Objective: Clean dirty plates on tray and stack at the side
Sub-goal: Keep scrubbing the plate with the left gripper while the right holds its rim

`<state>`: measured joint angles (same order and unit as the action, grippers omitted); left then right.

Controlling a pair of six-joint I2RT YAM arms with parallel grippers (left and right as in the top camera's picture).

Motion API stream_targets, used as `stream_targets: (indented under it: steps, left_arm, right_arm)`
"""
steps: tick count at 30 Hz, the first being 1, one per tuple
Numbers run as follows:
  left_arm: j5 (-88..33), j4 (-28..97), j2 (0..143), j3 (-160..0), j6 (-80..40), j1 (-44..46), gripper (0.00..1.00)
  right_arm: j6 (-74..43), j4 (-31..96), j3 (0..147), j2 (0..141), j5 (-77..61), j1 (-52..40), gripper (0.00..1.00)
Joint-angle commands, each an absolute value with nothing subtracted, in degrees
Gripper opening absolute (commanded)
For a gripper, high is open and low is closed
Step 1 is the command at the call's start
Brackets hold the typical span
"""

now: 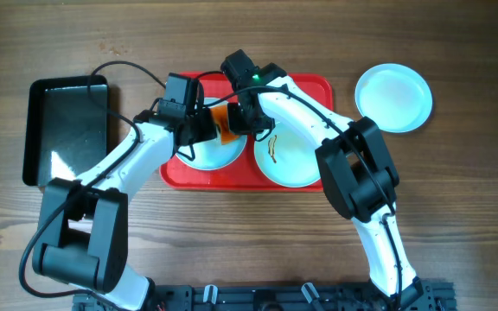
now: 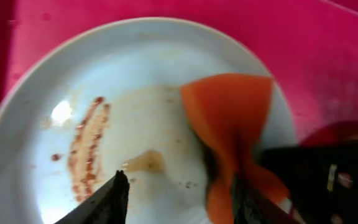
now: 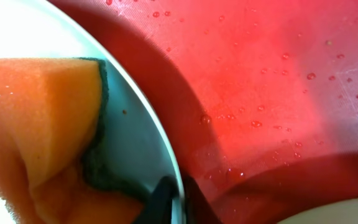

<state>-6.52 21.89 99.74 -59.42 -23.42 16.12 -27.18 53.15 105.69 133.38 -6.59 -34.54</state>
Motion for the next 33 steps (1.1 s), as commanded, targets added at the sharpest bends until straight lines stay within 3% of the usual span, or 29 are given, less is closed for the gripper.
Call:
stream_targets:
  steps: [1, 14, 22, 33]
  left_arm:
    - [-11.75, 20.51, 98.67, -59.16, -23.73, 16.03, 0.59]
    - [-11.27, 15.97, 102.13, -59.13, -24.95, 17.96, 0.57]
    - [-1.34, 15.57, 102.65, -59.13, -24.93, 21.50, 0.57]
    - [-0.40, 12.71, 105.41, -59.13, -26.02, 22.39, 0.56]
  right_arm:
    - [-26.94, 53.41, 104.79, 134.65, -5.19, -34.44, 0.06]
    - [-25.45, 52.56, 104.79, 134.67, -9.04, -34.44, 0.07]
    - [-25.52, 52.53, 104.79, 134.67, -9.04, -34.44, 0.07]
    - [-25.56, 52.51, 104.79, 134.67, -9.23, -34.44, 0.08]
